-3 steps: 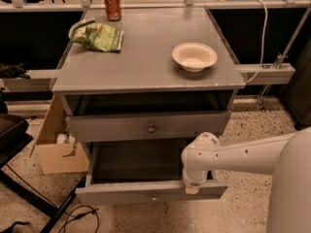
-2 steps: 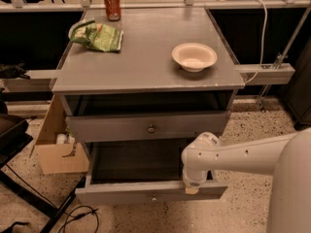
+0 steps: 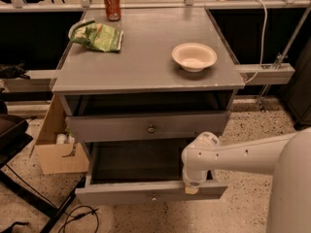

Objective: Open middle drawer

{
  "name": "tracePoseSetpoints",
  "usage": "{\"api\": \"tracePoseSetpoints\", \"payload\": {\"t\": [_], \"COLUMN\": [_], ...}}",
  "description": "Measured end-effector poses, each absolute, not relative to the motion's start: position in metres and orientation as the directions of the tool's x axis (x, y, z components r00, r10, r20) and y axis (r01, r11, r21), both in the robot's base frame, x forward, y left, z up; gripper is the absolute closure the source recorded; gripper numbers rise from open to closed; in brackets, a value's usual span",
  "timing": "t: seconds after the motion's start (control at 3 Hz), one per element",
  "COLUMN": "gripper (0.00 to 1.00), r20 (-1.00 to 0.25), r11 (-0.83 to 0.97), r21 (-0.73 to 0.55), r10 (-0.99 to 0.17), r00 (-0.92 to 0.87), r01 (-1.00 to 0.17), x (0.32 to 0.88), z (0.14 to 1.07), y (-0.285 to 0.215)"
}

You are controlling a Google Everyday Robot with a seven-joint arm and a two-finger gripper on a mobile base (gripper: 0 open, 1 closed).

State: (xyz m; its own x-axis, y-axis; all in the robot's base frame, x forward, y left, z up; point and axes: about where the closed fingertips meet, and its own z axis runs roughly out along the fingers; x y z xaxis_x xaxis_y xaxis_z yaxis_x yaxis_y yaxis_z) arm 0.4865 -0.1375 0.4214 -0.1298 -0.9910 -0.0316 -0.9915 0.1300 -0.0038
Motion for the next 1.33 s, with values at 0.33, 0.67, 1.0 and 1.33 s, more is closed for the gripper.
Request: {"api": "tracePoseSetpoints", "payload": {"t": [0.33,0.67,1.0,1.33], "gripper": [0.27,0.04,0.00,0.00], "r20": [-0.032,-0.032,-0.032,-0.032], "r11": [0.130,0.130,0.130,0.130], "r21": [-0.004,-0.004,-0.004,-0.003], "r10": [-0.991,-0.991,-0.991,-0.991], "r00": [-0.130,-0.130,-0.130,-0.130], "r01": [-0.992,-0.992,-0.991,-0.991], "x": [0.4865,0.4865,0.4864,0.4862], "z": [0.4214,0.4213,0.4212,0.4209], "y": [-0.1375,-0.1375,-0.1375,-0.1377]}}
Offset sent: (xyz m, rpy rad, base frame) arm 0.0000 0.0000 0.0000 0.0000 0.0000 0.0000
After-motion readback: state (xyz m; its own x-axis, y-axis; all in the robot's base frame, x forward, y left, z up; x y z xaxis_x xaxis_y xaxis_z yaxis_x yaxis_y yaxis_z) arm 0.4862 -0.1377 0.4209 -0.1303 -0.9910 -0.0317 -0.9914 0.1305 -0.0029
